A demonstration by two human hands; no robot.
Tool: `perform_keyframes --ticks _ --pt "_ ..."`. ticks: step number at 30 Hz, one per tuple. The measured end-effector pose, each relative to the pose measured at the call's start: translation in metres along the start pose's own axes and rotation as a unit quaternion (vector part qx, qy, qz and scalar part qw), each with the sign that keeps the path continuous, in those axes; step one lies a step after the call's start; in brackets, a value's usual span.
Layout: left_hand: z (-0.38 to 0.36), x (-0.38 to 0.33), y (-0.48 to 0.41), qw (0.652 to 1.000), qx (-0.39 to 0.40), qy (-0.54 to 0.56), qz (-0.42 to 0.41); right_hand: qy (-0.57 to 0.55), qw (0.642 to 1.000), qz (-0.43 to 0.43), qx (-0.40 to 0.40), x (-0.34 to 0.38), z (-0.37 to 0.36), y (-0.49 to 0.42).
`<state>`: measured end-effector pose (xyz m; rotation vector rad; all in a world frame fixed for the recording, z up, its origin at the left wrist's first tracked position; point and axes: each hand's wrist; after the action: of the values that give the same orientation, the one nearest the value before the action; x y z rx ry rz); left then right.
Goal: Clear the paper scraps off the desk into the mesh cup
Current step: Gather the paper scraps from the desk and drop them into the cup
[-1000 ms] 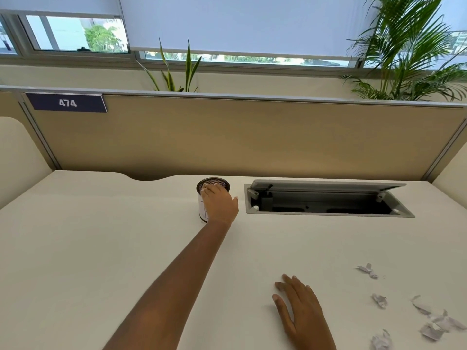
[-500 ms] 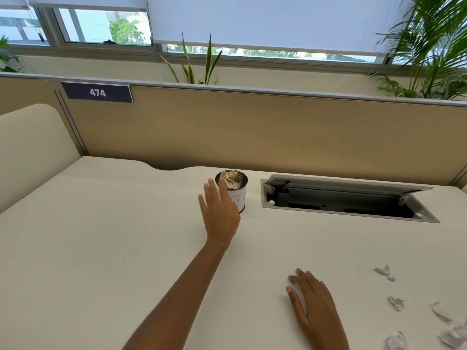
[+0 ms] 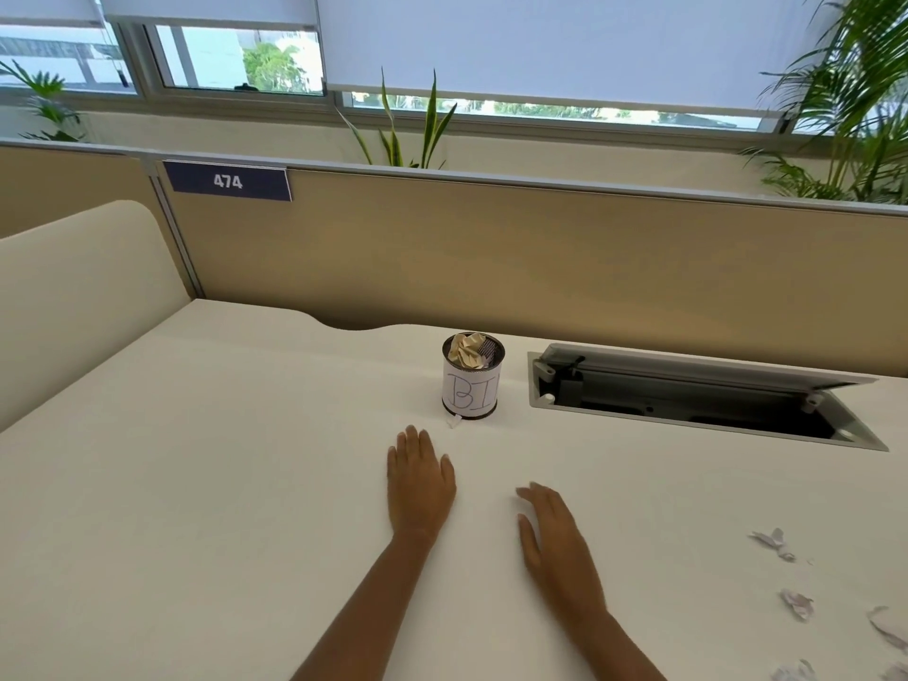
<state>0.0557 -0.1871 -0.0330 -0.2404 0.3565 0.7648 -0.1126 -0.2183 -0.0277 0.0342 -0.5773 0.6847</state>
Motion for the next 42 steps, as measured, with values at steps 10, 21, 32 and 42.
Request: perform_keyframes --ticks 10,21,32,42 --pt "-0.002 0.003 -0.003 1.0 -0.001 0.015 -0.013 0.109 0.984 0.104 0.096 0.071 -0.031 -0.111" --pt "-0.005 0.004 -0.005 1.0 -0.008 0.024 -0.019 0.17 0.981 0.066 0.065 0.05 -0.033 -0.117" --pt "-0.007 0.003 -0.005 0.999 -0.011 0.028 -0.018 -0.004 0.981 0.107 -0.159 0.08 0.037 -0.143" --pt "-0.007 0.004 -0.005 0.999 -0.021 0.031 -0.024 -0.029 0.988 0.052 -0.142 0.073 0.053 -0.162"
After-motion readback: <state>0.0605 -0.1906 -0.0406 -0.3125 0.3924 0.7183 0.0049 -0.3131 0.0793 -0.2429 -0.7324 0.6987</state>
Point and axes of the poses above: each hand's wrist, its own y-axis away from the middle knuckle, its own z-axis out of the back of the hand, x = y × z, and after that the axes turned 6 degrees about y, right-handed
